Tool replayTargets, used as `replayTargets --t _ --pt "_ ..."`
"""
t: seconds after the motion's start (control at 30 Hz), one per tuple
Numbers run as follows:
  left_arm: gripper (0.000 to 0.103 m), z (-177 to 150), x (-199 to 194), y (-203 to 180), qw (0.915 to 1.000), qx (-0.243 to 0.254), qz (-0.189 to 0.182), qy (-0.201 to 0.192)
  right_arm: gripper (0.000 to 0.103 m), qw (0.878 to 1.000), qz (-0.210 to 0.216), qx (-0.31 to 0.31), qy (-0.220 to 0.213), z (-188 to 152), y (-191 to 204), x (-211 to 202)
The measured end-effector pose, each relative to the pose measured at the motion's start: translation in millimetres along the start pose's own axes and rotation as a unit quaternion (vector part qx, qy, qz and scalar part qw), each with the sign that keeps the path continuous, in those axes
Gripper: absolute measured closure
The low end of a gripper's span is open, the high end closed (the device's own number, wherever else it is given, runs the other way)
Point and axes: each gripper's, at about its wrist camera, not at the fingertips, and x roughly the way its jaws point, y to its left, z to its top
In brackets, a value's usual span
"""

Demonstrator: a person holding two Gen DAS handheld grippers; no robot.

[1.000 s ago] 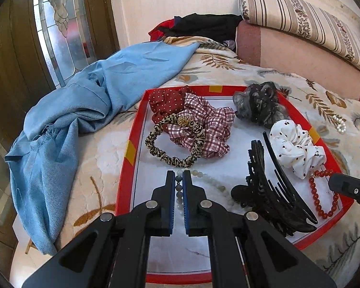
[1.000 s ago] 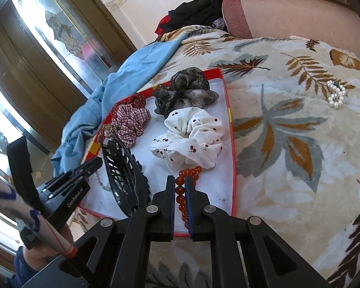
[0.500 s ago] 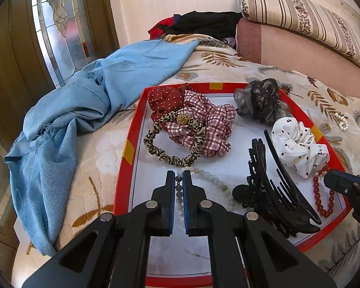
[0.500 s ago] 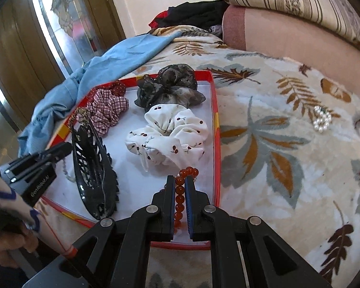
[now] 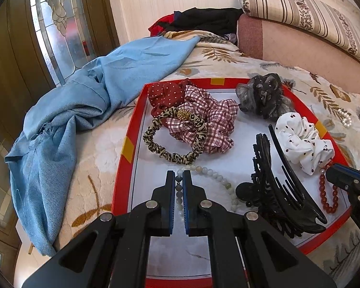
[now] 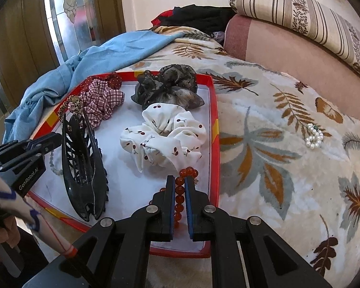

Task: Organize jewelry
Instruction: 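Lower the held red-bead strand into the tray beside the white scrunchie, then open the right tool to release the red-bead strand in the tray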

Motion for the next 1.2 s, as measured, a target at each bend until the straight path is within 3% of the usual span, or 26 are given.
replayTargets --t 1.2 --pt "0.097 2.2 10.5 0.9 0.9999 0.002 0.012 0.007 0.094 1.0 -0.009 -0.013 0.008 15.0 6.7 17.4"
